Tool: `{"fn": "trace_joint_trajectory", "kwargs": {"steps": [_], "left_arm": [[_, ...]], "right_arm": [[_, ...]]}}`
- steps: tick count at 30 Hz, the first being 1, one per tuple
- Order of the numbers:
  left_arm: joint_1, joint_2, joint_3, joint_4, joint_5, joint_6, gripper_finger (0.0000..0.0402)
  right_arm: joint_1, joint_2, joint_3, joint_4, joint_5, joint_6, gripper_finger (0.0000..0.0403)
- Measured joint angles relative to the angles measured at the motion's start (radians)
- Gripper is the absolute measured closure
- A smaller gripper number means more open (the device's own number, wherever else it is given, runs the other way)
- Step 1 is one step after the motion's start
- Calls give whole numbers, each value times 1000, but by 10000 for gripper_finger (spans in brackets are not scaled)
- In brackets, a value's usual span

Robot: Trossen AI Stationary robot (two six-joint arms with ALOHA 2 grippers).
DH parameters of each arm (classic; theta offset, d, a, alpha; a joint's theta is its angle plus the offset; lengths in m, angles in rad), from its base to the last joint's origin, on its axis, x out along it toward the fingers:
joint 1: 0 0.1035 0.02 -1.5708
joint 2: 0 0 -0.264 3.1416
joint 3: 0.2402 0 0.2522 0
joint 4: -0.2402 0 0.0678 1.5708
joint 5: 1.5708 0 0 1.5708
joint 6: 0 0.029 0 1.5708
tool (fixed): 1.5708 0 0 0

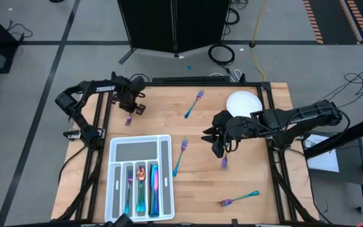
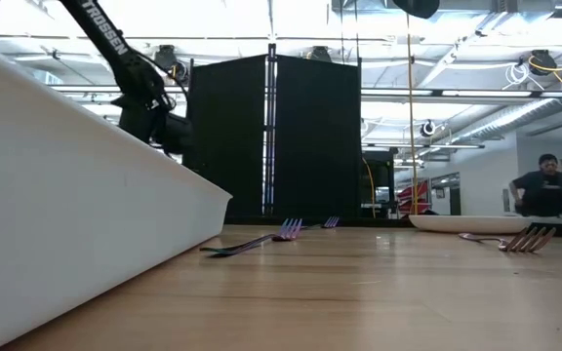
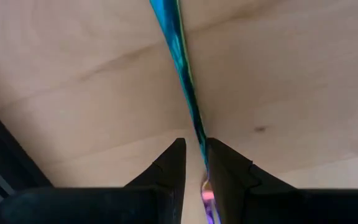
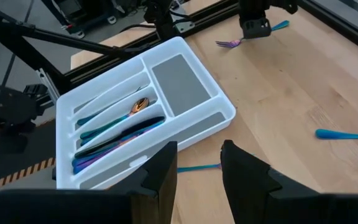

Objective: Sort silverware
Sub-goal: Put the top left iridescent fork into the cutlery tray

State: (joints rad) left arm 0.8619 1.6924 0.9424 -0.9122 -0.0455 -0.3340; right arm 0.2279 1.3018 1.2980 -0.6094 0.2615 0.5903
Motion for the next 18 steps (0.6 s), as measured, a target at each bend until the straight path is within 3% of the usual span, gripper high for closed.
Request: {"fn": "trace_joint_trajectory", "kwargs": {"steps": [18], "left_arm": [[-2,-4,-74,90,56,-72,340]], "right_arm": [[2,1,0,-1,-6,26,294]]}}
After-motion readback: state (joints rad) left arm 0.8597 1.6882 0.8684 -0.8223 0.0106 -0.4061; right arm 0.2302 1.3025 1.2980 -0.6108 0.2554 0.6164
